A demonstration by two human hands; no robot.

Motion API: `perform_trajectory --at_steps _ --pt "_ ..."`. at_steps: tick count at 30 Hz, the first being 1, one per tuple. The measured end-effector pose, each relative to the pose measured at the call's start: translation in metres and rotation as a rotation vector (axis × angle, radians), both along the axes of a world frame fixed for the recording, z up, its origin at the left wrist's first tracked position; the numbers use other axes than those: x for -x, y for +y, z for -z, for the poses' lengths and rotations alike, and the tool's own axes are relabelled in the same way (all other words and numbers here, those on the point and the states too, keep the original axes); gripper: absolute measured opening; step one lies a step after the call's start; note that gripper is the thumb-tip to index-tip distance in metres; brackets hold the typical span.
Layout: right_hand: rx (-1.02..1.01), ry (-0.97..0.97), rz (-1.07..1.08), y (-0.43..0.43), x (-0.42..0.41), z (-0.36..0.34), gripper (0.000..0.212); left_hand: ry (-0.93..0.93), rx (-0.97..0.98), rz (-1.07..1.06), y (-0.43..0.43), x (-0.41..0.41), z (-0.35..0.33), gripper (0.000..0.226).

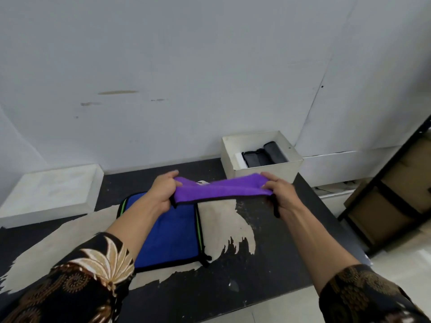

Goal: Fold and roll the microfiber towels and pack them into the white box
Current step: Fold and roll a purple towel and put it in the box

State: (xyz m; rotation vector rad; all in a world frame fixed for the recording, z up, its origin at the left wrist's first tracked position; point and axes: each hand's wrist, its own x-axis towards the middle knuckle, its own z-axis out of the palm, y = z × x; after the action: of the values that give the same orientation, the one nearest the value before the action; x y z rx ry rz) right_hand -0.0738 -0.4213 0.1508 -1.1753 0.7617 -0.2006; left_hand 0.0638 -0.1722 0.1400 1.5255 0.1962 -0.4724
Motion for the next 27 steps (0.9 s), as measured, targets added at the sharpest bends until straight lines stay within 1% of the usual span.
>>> perform_trajectory --at_steps 3,5,8,10,13,14,16,17,19,24,27 --pt "0.089 -0.127 0.062 -0.029 0.010 -0.027 0.052 -0.097 0.082 -0.005 -0.026 0.007 -0.029 0.059" --pt "0.172 -0.182 0.066 -0.048 0.024 -0.031 0.053 -0.171 0.106 -0.008 -0.041 0.022 -0.034 0.056" --pt "0.259 -0.188 0.034 -0.071 0.048 -0.010 0.055 -0.223 0.105 -0.011 -0.061 0.051 -0.007 0.051" --pt "0.284 -0.112 0.003 -0.085 0.061 0.021 0.056 -0.189 0.044 -0.027 -0.073 0.070 0.032 0.048" --pt "0.350 0.099 -0.096 -0.103 0.070 0.084 0.055 -0.100 -0.180 0.042 -0.082 0.093 0.094 0.046" --pt "0.378 0.174 -0.151 -0.107 0.073 0.108 0.055 -0.030 -0.246 0.081 -0.083 0.100 0.111 0.051" --pt "0.393 0.316 -0.270 -0.116 0.079 0.147 0.054 0.136 -0.298 0.158 -0.083 0.114 0.141 0.070" --pt "0.404 0.378 -0.329 -0.119 0.083 0.160 0.053 0.183 -0.322 0.182 -0.084 0.120 0.150 0.078" --pt "0.501 0.474 -0.414 -0.126 0.085 0.169 0.054 0.179 -0.402 0.187 -0.087 0.128 0.160 0.085" --pt "0.684 0.561 -0.555 -0.140 0.081 0.176 0.051 0.172 -0.563 0.133 -0.096 0.142 0.162 0.070" --pt "0.774 0.601 -0.596 -0.151 0.082 0.185 0.044 0.211 -0.589 0.150 -0.098 0.154 0.165 0.069"
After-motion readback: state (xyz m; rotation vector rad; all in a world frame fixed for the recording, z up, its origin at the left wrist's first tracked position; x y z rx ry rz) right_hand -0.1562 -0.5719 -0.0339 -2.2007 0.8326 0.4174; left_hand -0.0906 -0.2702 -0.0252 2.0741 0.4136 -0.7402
